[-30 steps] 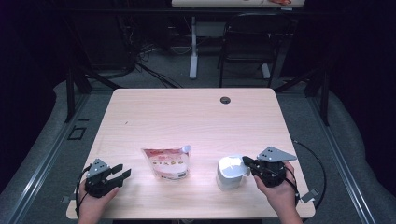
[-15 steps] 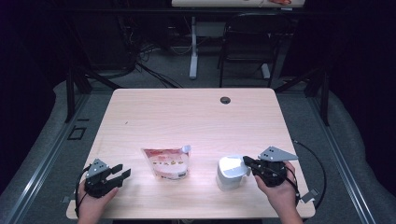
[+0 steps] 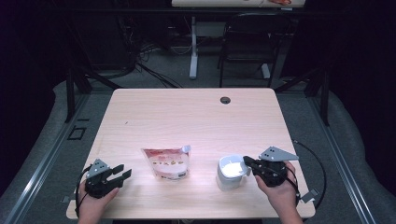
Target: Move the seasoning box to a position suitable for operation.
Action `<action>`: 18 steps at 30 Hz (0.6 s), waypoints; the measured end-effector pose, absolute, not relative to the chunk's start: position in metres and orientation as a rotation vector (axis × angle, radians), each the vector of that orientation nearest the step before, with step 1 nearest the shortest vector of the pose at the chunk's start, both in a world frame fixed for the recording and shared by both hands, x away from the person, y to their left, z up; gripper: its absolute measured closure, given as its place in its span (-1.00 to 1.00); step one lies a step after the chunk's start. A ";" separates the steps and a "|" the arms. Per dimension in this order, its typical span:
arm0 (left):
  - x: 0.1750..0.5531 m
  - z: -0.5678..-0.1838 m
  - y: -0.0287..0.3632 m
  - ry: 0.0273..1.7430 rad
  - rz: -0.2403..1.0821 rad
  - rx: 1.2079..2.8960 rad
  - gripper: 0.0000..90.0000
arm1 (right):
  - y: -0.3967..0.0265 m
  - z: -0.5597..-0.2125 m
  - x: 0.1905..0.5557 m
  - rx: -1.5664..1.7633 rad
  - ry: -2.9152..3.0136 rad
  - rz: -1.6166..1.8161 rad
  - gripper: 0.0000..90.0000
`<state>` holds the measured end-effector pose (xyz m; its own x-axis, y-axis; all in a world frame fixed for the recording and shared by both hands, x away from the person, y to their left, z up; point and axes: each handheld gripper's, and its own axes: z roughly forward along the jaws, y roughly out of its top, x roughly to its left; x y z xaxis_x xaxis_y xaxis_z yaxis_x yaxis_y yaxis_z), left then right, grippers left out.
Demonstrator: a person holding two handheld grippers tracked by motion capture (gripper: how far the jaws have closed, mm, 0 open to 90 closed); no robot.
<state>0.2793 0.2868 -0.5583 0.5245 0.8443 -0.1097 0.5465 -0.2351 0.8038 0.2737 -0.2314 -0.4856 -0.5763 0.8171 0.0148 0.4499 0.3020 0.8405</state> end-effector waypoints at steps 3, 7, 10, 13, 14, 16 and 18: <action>0.280 -0.558 0.287 1.136 0.445 1.922 0.26 | -0.232 -0.486 0.274 1.131 2.159 1.188 1.00; 0.280 -0.559 0.287 1.138 0.446 1.925 0.27 | -0.234 -0.486 0.274 1.148 2.155 1.203 1.00; 0.280 -0.559 0.287 1.137 0.446 1.926 0.27 | -0.235 -0.487 0.275 1.156 2.157 1.218 1.00; 0.280 -0.559 0.287 1.137 0.447 1.924 0.27 | -0.237 -0.488 0.276 1.174 2.153 1.240 1.00; 0.280 -0.559 0.287 1.137 0.447 1.924 0.27 | -0.237 -0.488 0.276 1.185 2.148 1.257 1.00; 0.280 -0.559 0.287 1.137 0.448 1.926 0.27 | -0.238 -0.489 0.276 1.191 2.145 1.262 1.00; 0.280 -0.559 0.287 1.136 0.448 1.928 0.27 | -0.238 -0.489 0.276 1.193 2.145 1.265 1.00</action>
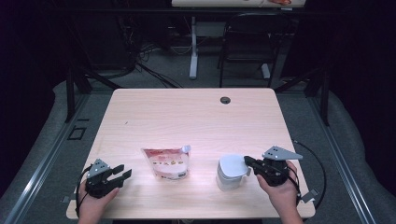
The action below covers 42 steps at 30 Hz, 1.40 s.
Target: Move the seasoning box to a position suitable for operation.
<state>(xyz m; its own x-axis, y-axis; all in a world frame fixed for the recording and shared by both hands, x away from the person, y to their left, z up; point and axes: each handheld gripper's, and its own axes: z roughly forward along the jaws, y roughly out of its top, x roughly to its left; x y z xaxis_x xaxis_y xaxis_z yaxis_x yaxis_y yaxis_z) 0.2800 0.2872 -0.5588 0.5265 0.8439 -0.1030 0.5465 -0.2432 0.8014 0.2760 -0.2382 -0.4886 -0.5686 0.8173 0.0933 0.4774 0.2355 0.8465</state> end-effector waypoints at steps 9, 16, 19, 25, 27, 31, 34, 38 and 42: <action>0.280 -0.559 0.287 1.141 0.448 1.924 0.27 | -0.243 -0.491 0.278 1.237 2.137 1.319 1.00; 0.280 -0.559 0.287 1.142 0.447 1.924 0.27 | -0.244 -0.492 0.278 1.255 2.129 1.332 1.00; 0.280 -0.559 0.287 1.137 0.449 1.925 0.27 | -0.246 -0.493 0.279 1.267 2.122 1.326 1.00; 0.280 -0.559 0.287 1.141 0.447 1.923 0.27 | -0.251 -0.496 0.280 1.303 2.110 1.376 1.00; 0.280 -0.559 0.287 1.141 0.445 1.923 0.27 | -0.252 -0.497 0.281 1.315 2.106 1.398 1.00; 0.280 -0.559 0.287 1.140 0.446 1.923 0.27 | -0.254 -0.498 0.282 1.327 2.102 1.410 1.00; 0.280 -0.559 0.287 1.141 0.448 1.924 0.27 | -0.254 -0.498 0.282 1.332 2.099 1.417 1.00; 0.280 -0.559 0.287 1.140 0.447 1.924 0.27 | -0.254 -0.499 0.282 1.338 2.095 1.418 1.00; 0.280 -0.559 0.287 1.140 0.447 1.924 0.27 | -0.254 -0.500 0.282 1.341 2.092 1.419 1.00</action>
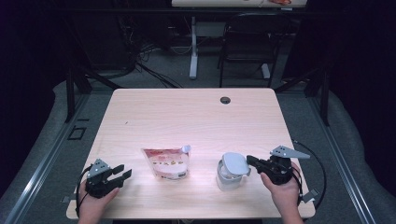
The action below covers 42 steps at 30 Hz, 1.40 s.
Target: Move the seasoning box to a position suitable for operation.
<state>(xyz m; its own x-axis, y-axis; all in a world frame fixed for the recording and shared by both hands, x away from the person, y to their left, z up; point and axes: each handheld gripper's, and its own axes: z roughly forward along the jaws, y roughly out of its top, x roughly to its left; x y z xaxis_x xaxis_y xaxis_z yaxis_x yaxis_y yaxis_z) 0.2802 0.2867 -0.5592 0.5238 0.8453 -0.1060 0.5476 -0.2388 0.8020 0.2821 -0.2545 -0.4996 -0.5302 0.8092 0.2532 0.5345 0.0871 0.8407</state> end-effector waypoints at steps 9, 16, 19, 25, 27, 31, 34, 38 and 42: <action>0.280 -0.559 0.287 1.140 0.446 1.925 0.27 | -0.255 -0.504 0.284 1.368 2.101 1.402 1.00; 0.280 -0.559 0.287 1.140 0.447 1.924 0.27 | -0.257 -0.508 0.286 1.392 2.110 1.410 1.00; 0.280 -0.559 0.287 1.140 0.448 1.924 0.27 | -0.257 -0.510 0.287 1.406 2.110 1.407 1.00; 0.280 -0.559 0.287 1.141 0.448 1.925 0.27 | -0.258 -0.512 0.288 1.427 2.118 1.411 1.00; 0.280 -0.559 0.287 1.141 0.449 1.925 0.27 | -0.258 -0.513 0.288 1.426 2.117 1.412 1.00; 0.280 -0.559 0.287 1.141 0.449 1.925 0.27 | -0.258 -0.513 0.288 1.426 2.115 1.412 1.00; 0.280 -0.559 0.287 1.140 0.449 1.925 0.27 | -0.258 -0.513 0.287 1.424 2.117 1.406 1.00; 0.280 -0.559 0.287 1.140 0.449 1.926 0.27 | -0.258 -0.513 0.287 1.417 2.118 1.398 0.99; 0.280 -0.559 0.288 1.139 0.449 1.928 0.26 | -0.259 -0.514 0.287 1.407 2.116 1.395 0.98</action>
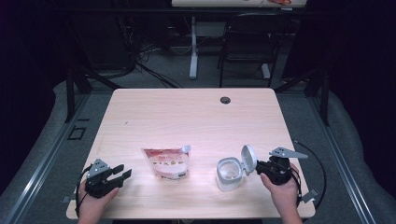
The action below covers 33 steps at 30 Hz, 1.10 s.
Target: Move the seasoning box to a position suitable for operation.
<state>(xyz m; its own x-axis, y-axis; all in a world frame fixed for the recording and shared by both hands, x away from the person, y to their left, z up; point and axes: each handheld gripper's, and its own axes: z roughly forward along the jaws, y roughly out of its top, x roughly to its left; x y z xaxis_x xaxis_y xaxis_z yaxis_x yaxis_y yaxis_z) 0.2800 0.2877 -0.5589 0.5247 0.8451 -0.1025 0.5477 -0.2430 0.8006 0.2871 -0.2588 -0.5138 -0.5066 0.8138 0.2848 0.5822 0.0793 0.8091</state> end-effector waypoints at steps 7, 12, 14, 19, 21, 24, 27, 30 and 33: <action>0.280 -0.559 0.287 1.141 0.452 1.925 0.26 | -0.262 -0.515 0.286 1.406 2.109 1.376 0.93; 0.280 -0.559 0.287 1.135 0.452 1.924 0.26 | -0.263 -0.516 0.285 1.400 2.103 1.370 0.87; 0.280 -0.558 0.288 1.134 0.452 1.926 0.26 | -0.262 -0.516 0.284 1.398 2.099 1.362 0.82; 0.279 -0.558 0.288 1.135 0.456 1.924 0.26 | -0.263 -0.516 0.283 1.390 2.092 1.351 0.75; 0.279 -0.558 0.288 1.135 0.454 1.926 0.26 | -0.264 -0.517 0.282 1.388 2.093 1.342 0.72; 0.279 -0.558 0.289 1.137 0.453 1.925 0.26 | -0.264 -0.517 0.281 1.385 2.095 1.332 0.71; 0.279 -0.558 0.289 1.134 0.456 1.922 0.26 | -0.266 -0.518 0.278 1.383 2.095 1.305 0.66; 0.279 -0.558 0.289 1.134 0.456 1.922 0.26 | -0.269 -0.520 0.276 1.393 2.083 1.307 0.60; 0.279 -0.558 0.289 1.136 0.456 1.924 0.26 | -0.271 -0.522 0.273 1.378 2.088 1.303 0.51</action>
<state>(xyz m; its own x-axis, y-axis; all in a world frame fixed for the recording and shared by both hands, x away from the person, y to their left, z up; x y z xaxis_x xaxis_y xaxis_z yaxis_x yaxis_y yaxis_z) 0.2786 0.2885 -0.5578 0.5240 0.8459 -0.0992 0.5422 -0.2415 0.8048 0.2728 -0.2715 -0.5218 -0.4841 0.8503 0.2066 0.5592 0.1190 0.8205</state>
